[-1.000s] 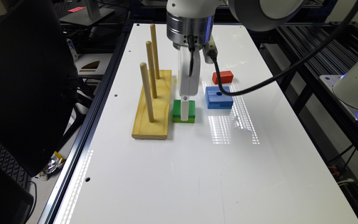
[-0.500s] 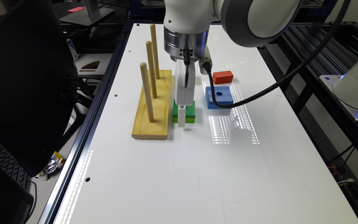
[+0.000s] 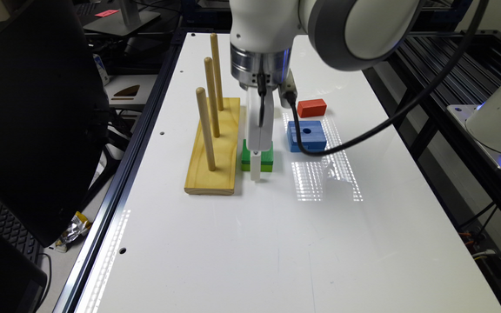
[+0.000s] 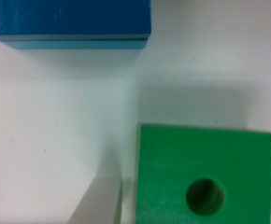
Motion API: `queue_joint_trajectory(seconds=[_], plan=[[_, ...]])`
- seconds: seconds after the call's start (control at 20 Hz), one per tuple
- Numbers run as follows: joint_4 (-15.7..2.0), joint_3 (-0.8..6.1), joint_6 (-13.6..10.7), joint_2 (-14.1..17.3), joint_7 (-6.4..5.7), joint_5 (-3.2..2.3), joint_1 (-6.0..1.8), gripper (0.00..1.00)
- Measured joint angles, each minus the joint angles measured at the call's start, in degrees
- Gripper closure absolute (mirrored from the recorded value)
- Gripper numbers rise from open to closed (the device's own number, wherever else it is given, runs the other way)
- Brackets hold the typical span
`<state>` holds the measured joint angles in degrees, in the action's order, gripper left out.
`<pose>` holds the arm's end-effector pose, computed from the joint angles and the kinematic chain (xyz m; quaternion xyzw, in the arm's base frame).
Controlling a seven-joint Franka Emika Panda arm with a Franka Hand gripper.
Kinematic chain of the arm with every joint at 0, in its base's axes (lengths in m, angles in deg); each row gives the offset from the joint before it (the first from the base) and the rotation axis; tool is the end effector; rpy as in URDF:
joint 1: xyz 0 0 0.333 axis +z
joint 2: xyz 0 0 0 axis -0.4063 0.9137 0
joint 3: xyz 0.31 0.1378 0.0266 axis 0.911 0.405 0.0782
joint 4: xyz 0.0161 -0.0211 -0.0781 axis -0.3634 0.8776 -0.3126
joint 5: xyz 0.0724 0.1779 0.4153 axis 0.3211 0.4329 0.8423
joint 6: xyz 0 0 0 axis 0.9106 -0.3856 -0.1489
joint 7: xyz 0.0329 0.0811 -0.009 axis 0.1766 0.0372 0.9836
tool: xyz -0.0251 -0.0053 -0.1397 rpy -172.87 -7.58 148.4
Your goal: Pick up green block.
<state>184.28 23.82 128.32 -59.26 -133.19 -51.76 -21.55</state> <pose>0.5888 0.0866 0.1003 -0.9263 0.3760 0.0001 0.0233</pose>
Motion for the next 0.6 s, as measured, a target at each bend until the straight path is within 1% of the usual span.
queue_joint_trajectory(seconds=[0.05,0.6], plan=[[-0.03,0.00,0.0,0.0,0.01,0.00,-0.01,1.00],[-0.01,-0.02,-0.1,0.0,0.01,0.00,-0.02,1.00]])
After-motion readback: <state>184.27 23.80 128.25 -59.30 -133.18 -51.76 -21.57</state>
